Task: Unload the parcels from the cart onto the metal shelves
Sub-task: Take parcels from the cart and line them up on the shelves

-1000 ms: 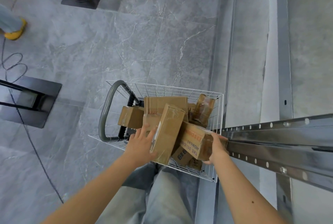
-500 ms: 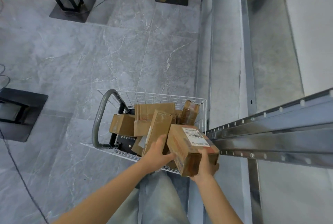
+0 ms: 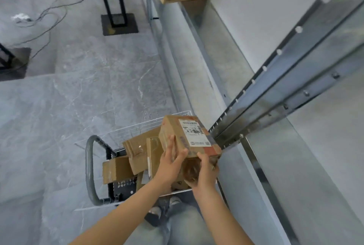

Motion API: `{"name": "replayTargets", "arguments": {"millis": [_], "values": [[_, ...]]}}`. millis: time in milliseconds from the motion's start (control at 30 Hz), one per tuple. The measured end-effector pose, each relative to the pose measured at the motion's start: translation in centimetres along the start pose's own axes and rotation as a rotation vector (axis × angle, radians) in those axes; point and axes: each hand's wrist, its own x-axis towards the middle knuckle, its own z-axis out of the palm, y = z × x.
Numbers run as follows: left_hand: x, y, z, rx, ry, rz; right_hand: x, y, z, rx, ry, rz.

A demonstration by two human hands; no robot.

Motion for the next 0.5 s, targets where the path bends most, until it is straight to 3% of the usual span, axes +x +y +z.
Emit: {"name": "replayTargets", "arguments": {"millis": [167,300,500], "values": [[-1.2,0.7,-1.8,-0.004,-0.108,0.033,-2.9,1.2,-1.3,-0.04,-0.054,-0.094],[-2.4,1.5,-3.5,0.049,-0.233,0.033,-4.4,0.7,-3.7,-0.141,-0.038,-0.283],[-4.7,3.0,-4.0,0.19,-0.441,0.073,-8.3,-0.8,-7.8,-0.215,-0.204,-0.447]]}}
